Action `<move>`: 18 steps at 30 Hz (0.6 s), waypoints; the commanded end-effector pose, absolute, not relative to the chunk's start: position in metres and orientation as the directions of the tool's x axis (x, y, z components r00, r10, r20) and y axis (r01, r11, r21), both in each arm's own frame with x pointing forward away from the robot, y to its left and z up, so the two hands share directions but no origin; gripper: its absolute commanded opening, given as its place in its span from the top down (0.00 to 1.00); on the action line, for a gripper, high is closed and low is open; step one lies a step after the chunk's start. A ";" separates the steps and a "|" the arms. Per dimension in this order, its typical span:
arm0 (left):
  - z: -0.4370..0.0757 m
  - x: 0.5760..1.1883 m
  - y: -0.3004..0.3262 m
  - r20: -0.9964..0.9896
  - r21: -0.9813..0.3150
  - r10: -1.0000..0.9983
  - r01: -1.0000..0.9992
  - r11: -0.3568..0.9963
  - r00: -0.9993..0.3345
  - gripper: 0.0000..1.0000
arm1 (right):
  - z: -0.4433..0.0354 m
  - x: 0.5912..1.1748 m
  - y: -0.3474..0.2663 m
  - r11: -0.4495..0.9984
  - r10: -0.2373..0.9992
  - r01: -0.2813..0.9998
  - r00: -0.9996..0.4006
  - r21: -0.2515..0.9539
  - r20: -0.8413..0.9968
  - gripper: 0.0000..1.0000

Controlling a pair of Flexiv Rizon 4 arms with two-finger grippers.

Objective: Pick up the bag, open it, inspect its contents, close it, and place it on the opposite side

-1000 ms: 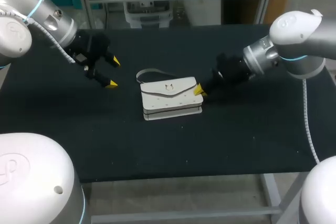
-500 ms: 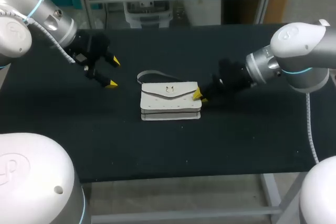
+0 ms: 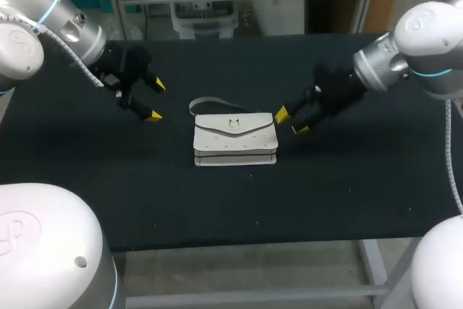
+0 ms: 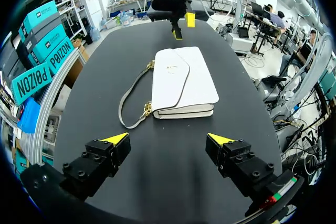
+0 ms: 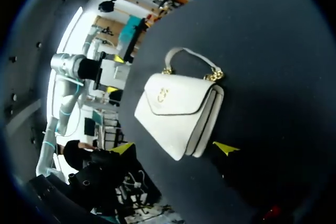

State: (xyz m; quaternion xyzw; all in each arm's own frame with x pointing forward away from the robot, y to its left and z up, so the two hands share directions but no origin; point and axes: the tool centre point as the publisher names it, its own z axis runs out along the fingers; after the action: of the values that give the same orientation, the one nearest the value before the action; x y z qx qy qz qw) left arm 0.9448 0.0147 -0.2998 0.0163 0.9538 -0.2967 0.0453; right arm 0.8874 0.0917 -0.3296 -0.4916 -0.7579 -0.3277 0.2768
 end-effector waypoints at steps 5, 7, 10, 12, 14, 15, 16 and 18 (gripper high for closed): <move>-0.301 0.945 0.015 -0.099 -0.567 0.004 0.059 0.822 -0.995 0.00 | -0.302 0.866 0.088 0.531 0.609 0.732 -0.680 0.427 0.409 0.00; -0.301 0.945 0.015 -0.099 -0.567 0.004 0.059 0.822 -0.995 0.00 | -0.302 0.866 0.088 0.531 0.609 0.732 -0.680 0.427 0.409 0.00; -0.301 0.945 0.015 -0.099 -0.567 0.004 0.059 0.822 -0.995 0.00 | -0.302 0.866 0.088 0.531 0.609 0.732 -0.680 0.427 0.409 0.00; -0.301 0.945 0.015 -0.099 -0.567 0.004 0.059 0.822 -0.995 0.00 | -0.302 0.866 0.088 0.531 0.609 0.732 -0.680 0.427 0.409 0.00; -0.301 0.945 0.015 -0.099 -0.567 0.004 0.059 0.822 -0.995 0.00 | -0.302 0.866 0.088 0.531 0.609 0.732 -0.680 0.427 0.409 0.00; -0.301 0.945 0.015 -0.099 -0.567 0.004 0.059 0.822 -0.995 0.00 | -0.302 0.866 0.088 0.531 0.609 0.732 -0.680 0.427 0.409 0.00; -0.301 0.945 0.015 -0.099 -0.567 0.004 0.059 0.822 -0.995 0.00 | -0.302 0.866 0.088 0.531 0.609 0.732 -0.680 0.427 0.409 0.00; -0.299 0.941 0.007 -0.137 -0.547 0.027 0.099 0.831 -0.990 0.00 | -0.302 0.866 0.088 0.531 0.609 0.732 -0.680 0.427 0.409 0.00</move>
State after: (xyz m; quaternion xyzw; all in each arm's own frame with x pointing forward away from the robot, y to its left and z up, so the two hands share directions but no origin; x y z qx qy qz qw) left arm 0.9447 0.0141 -0.2997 0.0184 0.9537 -0.2967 0.0458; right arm 0.8681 0.0865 -0.3024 -0.3776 -0.8663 -0.3013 0.1271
